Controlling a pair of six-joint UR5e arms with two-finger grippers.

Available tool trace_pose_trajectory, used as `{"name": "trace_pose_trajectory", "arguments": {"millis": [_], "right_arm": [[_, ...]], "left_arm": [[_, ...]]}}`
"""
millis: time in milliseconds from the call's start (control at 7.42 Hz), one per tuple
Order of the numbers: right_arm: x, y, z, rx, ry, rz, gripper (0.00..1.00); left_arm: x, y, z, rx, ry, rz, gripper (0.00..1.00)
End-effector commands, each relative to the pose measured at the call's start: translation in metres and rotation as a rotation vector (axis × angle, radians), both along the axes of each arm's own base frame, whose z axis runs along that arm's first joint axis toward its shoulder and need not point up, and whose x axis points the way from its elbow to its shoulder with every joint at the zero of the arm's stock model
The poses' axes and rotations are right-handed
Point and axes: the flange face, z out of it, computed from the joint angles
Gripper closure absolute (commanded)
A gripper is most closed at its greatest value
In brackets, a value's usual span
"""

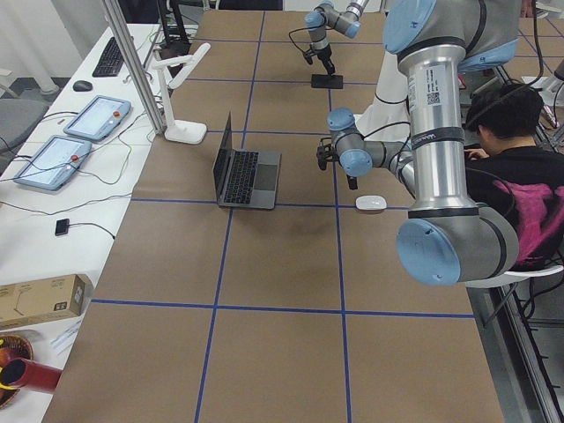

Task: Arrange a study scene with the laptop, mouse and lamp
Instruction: 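Grasp the black mousepad edge with the right gripper while the left gripper hovers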

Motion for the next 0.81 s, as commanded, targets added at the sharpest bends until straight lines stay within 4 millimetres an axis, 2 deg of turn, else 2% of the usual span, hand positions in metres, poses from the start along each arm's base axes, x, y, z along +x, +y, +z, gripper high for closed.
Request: {"name": "trace_pose_trajectory", "arguments": {"millis": [0, 135, 404, 673], "right_arm": [[0.000, 0.000, -0.001, 0.000, 0.000, 0.000, 0.79], [0.001, -0.001, -0.001, 0.000, 0.000, 0.004, 0.80], [0.011, -0.008, -0.021, 0.015, -0.037, 0.026, 0.88], [0.022, -0.017, -0.038, 0.034, -0.065, 0.058, 0.90]], "left_arm": [[-0.001, 0.000, -0.001, 0.000, 0.001, -0.002, 0.05], [-0.001, 0.000, 0.000, 0.000, -0.001, -0.002, 0.05], [-0.002, -0.001, -0.002, 0.001, 0.004, -0.003, 0.06], [-0.004, -0.003, -0.003, 0.002, 0.005, -0.010, 0.06]]}}
